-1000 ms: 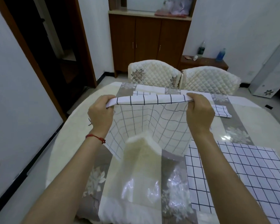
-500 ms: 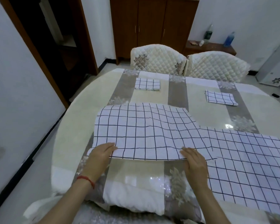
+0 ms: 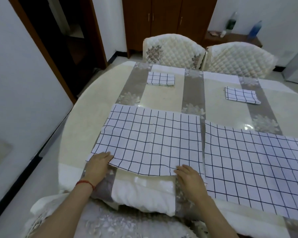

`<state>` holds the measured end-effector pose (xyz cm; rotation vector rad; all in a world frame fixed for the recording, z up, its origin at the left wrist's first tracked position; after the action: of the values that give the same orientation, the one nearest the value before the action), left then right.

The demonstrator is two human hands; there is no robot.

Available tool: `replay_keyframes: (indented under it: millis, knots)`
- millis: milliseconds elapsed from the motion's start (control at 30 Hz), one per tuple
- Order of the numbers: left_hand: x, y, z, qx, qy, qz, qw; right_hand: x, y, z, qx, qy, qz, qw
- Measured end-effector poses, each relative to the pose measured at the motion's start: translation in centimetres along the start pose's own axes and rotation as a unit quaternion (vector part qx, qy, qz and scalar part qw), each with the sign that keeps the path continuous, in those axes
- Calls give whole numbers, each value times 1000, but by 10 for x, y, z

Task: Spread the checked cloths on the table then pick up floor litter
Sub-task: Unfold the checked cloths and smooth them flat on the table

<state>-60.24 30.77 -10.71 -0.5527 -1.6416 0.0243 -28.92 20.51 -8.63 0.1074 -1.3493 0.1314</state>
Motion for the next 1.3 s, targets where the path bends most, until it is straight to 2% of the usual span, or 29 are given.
replay_keyframes:
  millis: [167,367,567,667,767,833,933,1000,1033,1133,1300]
  knots:
    - [3,-7,0,21,-13,38,999,-11,0,1,14,14,42,999]
    - [10,-23,9,66,33,108,991,-12,-4,4,9,37,74,997]
    - [7,-31,12,79,38,128,988,-9,-4,7,-11,80,86,993]
    - [14,-27,9,90,31,108,990,-9,-2,13,-41,149,107,982]
    - [24,-4,-7,17,18,-8,1000,-1,15,23,-53,163,78,982]
    - [18,19,-22,-34,13,-1,999,-3,37,30,-61,135,52,988]
    - [18,47,-43,-25,-32,-11,999,-18,75,38,-78,73,80,991]
    - [9,63,-47,-9,-28,15,999,-32,91,34,-121,68,106,985]
    - [0,70,-46,-6,-24,27,999,-40,94,31,-147,72,109,980]
    - [-16,80,-35,-20,-37,2,999,-56,88,25,-218,69,116,967]
    - [-20,82,-23,-34,-3,4,999,-62,86,29,-250,74,138,955]
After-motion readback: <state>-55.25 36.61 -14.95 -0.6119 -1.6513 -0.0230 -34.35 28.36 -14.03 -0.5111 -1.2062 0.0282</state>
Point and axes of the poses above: each hand's wrist, its own y-axis towards the middle knuckle, its own x-axis out of the back of the hand, z = x × y, the point moved 6 cm from there along y, towards the middle knuckle, and after that the axes turned 11 degrees about z, right-handed, at the moved point
